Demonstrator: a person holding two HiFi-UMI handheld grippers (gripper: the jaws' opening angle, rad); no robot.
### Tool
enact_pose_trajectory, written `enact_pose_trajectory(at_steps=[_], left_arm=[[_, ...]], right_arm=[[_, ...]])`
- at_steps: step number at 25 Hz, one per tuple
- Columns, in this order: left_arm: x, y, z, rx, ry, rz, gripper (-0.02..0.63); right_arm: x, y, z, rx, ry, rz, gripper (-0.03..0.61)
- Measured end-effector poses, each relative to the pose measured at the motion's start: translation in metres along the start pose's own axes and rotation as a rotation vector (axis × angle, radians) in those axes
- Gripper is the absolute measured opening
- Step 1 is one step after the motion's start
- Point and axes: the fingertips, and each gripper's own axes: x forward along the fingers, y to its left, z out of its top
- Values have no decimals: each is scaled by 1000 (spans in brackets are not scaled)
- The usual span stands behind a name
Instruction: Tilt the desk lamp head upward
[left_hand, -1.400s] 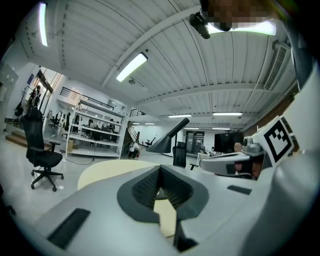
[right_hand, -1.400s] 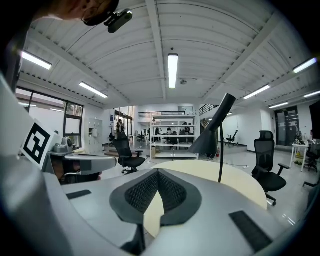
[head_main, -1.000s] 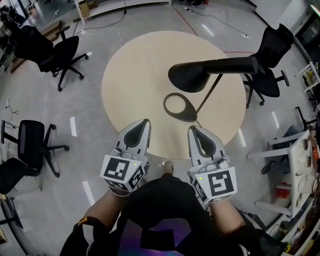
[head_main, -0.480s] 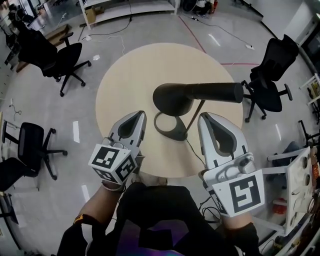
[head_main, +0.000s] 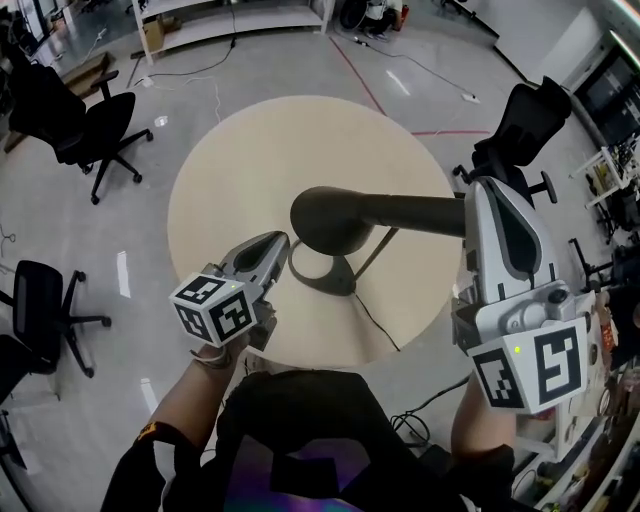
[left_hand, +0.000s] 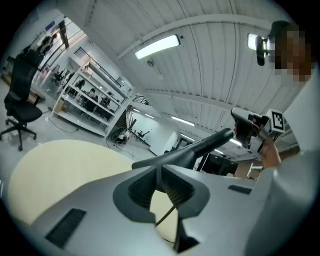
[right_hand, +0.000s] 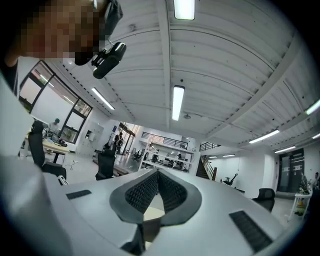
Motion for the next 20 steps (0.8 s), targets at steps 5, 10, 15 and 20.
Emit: enact_pose_trajectory(at_steps=[5, 10, 15, 20], left_arm=[[10, 9, -11, -153, 46, -133, 110], [18, 19, -25, -262, 103, -210, 149], [26, 30, -40, -361, 125, -273, 161], [37, 32, -30, -411, 102, -364, 161]], right_arm=[[19, -14, -1, -8, 45, -30, 11], [33, -22, -8, -1, 79, -36, 11], [39, -27, -18, 3, 116, -55, 11], [48, -29, -29, 10, 157, -64, 11]])
